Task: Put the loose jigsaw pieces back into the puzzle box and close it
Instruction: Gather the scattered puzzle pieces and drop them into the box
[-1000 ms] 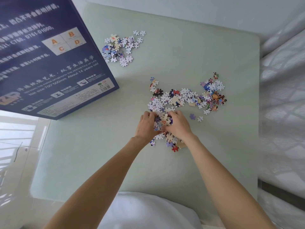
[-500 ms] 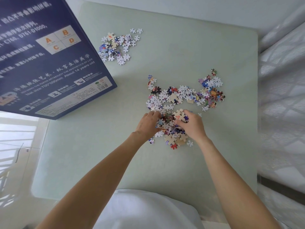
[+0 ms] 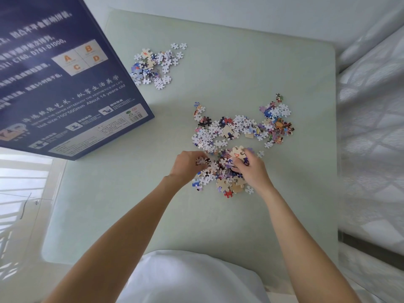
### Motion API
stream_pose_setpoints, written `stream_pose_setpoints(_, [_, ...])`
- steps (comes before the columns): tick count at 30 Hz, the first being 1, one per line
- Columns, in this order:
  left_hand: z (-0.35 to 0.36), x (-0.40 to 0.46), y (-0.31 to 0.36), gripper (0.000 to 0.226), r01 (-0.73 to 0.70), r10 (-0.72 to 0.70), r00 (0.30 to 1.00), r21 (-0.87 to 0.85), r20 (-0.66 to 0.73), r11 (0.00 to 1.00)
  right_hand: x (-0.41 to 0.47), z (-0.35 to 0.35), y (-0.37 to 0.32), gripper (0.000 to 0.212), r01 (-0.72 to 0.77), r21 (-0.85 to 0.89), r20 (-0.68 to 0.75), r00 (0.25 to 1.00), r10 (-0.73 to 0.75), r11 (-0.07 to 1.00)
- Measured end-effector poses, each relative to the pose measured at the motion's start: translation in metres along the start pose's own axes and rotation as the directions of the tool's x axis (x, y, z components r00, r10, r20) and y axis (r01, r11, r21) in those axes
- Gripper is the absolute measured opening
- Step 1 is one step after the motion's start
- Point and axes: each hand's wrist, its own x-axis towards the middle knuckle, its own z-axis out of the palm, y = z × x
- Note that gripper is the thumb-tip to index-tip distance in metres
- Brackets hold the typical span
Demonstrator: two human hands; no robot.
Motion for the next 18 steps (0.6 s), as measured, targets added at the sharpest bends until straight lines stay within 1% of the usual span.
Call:
stream_pose_setpoints(2, [-0.001,0.000,-0.003,0.023,0.023,-0.023,1.000,-0.009,-0.014,1.000,-0.002,0.001,-0.004,0.027,-0.122,0.228,0.074,0.991,0.108,0.966])
stream_pose_setpoints(3, [-0.001,0.000,-0.004,0.023,0.034,-0.034,0.999,-0.006,-0.014,0.999,-0.002,0.003,-0.005,0.027,-0.175,0.288,0.097,0.983,0.153,0.941])
stream_pose_setpoints(5, [0.000,0.000,-0.007,0.023,0.047,-0.047,0.999,-0.001,-0.017,0.999,-0.001,0.003,-0.005,0.032,-0.237,0.322,0.128,0.970,0.205,0.917])
stream_pose_setpoints(7, [0.001,0.001,-0.008,0.022,0.050,-0.050,0.998,-0.002,-0.024,0.999,-0.002,0.004,-0.008,0.039,-0.245,0.336,0.152,0.967,0.205,0.909])
stream_pose_setpoints(8, [0.001,0.001,-0.008,0.022,0.054,-0.054,0.998,-0.006,-0.028,0.999,-0.001,0.004,-0.008,0.043,-0.228,0.331,0.151,0.971,0.188,0.916])
stream_pose_setpoints(9, [0.001,0.001,-0.009,0.023,0.058,-0.058,0.998,-0.011,-0.031,0.998,0.000,0.004,-0.006,0.047,-0.198,0.279,0.134,0.977,0.166,0.940])
stream_pose_setpoints(11, [0.001,0.001,-0.008,0.024,0.058,-0.058,0.998,-0.021,-0.039,0.998,0.001,0.005,-0.005,0.055,-0.110,0.106,0.044,0.993,0.106,0.988])
stream_pose_setpoints(12, [0.000,0.001,-0.007,0.024,0.052,-0.053,0.998,-0.024,-0.045,0.998,0.002,0.005,-0.005,0.056,-0.091,0.068,0.000,0.996,0.091,0.994])
stream_pose_setpoints(14, [-0.004,-0.001,-0.006,0.025,0.034,-0.036,0.997,-0.030,-0.062,0.999,0.002,0.008,-0.008,0.052,-0.066,0.063,-0.051,0.996,0.069,0.996])
stream_pose_setpoints(16, [-0.010,-0.006,-0.004,0.025,0.017,-0.020,0.997,-0.041,-0.081,0.999,0.001,0.008,-0.012,0.054,-0.045,0.066,-0.088,0.995,0.050,0.997])
stream_pose_setpoints(18, [-0.018,-0.012,-0.002,0.023,0.000,-0.004,0.995,-0.043,-0.103,0.999,-0.001,0.006,-0.015,0.056,-0.013,-0.025,-0.106,0.994,0.011,1.000])
